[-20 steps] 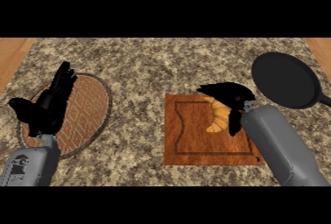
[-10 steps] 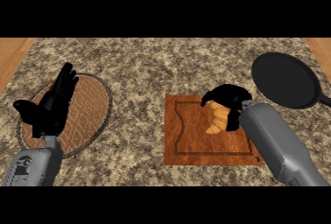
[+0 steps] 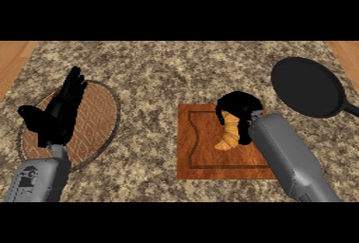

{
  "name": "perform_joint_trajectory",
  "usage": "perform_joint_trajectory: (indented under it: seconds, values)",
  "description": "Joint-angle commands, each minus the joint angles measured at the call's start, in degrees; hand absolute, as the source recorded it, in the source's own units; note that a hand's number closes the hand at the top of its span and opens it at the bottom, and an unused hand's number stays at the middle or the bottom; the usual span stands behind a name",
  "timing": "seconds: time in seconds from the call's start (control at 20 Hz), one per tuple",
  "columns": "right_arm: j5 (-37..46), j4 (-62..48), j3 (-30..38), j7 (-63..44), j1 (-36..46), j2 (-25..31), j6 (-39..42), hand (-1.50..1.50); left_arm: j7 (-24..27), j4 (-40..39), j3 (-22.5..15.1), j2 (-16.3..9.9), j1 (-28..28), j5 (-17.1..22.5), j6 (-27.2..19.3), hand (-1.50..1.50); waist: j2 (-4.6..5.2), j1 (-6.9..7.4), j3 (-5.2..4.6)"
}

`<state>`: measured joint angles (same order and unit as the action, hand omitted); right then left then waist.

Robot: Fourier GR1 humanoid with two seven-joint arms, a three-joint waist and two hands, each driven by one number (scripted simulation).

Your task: Pick the croissant from the cutting board and place it in the pan

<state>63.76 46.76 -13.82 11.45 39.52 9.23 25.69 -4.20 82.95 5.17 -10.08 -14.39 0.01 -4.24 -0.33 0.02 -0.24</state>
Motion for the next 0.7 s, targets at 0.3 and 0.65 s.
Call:
perform_joint_trajectory:
  seconds: [0.3, 0.65]
  values:
    - [-10.29, 2.63, 5.93, -40.94, -0.65, -9.09, -14.2, 1.5, -1.26, 0.53, -1.3, 0.22, -0.14, -0.07, 1.08, 0.0, 0.25, 1.82, 0.27]
    - [-0.58, 16.31, -2.21, -51.33, 0.21, -9.21, -30.81, 1.5, -0.58, 1.27, -0.87, 0.02, 2.17, -0.65, 0.44, 0.0, -0.17, 0.28, 0.22]
